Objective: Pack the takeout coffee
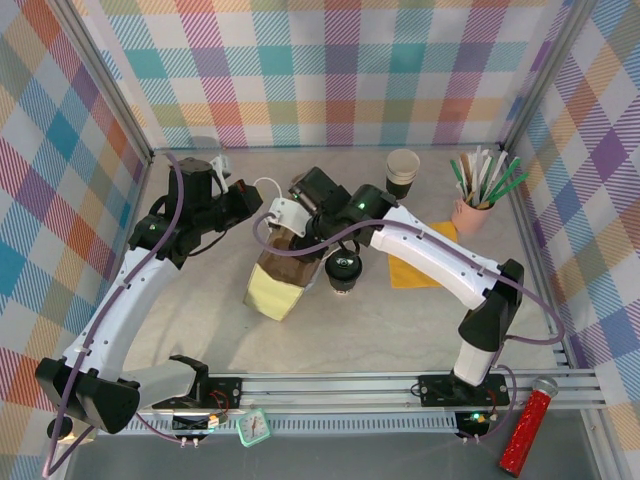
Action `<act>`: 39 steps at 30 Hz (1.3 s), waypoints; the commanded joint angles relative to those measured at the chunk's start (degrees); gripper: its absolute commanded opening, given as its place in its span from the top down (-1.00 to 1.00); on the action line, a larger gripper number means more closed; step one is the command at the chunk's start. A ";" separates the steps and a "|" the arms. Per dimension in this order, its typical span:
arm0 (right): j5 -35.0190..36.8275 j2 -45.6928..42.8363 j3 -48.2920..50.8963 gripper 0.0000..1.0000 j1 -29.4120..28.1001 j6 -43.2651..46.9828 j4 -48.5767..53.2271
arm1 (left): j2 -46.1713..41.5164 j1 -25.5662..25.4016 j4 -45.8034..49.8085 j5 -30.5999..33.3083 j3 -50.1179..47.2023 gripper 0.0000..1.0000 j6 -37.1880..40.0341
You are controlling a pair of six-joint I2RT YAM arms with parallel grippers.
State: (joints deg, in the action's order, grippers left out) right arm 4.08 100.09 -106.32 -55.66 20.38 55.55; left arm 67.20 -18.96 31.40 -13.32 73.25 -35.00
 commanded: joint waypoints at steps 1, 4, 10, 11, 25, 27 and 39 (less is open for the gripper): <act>0.19 -1.96 0.51 0.10 -0.61 0.55 -0.57 | -0.62 0.59 0.24 0.96 -0.41 1.00 -0.41; -0.50 -0.85 0.16 0.10 -0.54 -0.03 -0.24 | -0.66 0.59 0.26 0.97 -0.22 1.00 -0.37; -1.03 2.38 -1.51 0.11 -0.55 -0.78 1.49 | -1.28 0.59 -0.33 0.42 -1.00 1.00 -0.59; -1.25 2.85 -1.73 0.11 -0.54 -0.91 1.49 | -1.27 0.59 -0.37 0.17 -1.10 1.00 -0.58; -6.22 8.31 -5.37 0.15 -0.51 -5.56 3.17 | -1.62 0.59 0.06 1.08 -1.14 1.00 -0.39; -5.59 7.32 -5.14 0.15 -0.51 -5.57 2.45 | -2.16 0.59 1.12 3.28 -0.84 1.00 -0.15; 0.52 4.62 -5.73 0.13 -0.35 -2.31 5.62 | -5.66 1.28 6.66 14.44 0.37 1.00 1.88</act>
State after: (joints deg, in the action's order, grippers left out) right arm 2.22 106.59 -110.76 -55.94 17.12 56.58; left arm 63.40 -18.59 35.29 -4.08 72.25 -34.37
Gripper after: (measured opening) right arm 0.438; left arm 0.049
